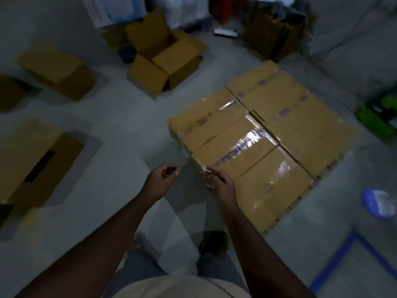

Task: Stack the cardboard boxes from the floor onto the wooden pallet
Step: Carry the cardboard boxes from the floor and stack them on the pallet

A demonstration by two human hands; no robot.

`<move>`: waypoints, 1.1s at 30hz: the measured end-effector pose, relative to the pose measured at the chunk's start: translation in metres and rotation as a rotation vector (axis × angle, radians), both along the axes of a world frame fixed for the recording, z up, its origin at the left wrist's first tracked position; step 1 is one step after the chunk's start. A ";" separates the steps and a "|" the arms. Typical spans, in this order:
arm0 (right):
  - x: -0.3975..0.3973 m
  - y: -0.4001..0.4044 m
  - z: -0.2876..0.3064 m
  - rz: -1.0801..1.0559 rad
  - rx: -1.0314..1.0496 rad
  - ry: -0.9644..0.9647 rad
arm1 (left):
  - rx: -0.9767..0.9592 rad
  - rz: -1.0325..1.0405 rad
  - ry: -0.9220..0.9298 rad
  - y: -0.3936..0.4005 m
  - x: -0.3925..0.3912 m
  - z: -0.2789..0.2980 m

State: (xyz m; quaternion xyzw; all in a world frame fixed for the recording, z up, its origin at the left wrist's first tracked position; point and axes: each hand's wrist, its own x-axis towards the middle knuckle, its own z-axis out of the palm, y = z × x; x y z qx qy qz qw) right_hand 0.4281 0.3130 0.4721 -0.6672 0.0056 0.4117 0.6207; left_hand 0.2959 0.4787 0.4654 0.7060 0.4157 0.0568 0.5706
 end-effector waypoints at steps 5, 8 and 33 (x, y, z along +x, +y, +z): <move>-0.099 0.105 0.018 0.258 0.002 -0.017 | -0.049 0.285 -0.035 0.070 -0.145 0.003; -0.166 0.187 0.031 0.327 0.013 -0.031 | -0.055 0.360 -0.042 0.121 -0.235 0.013; -0.483 0.762 -0.057 0.654 -0.099 0.331 | -0.041 0.671 0.162 0.631 -0.537 -0.064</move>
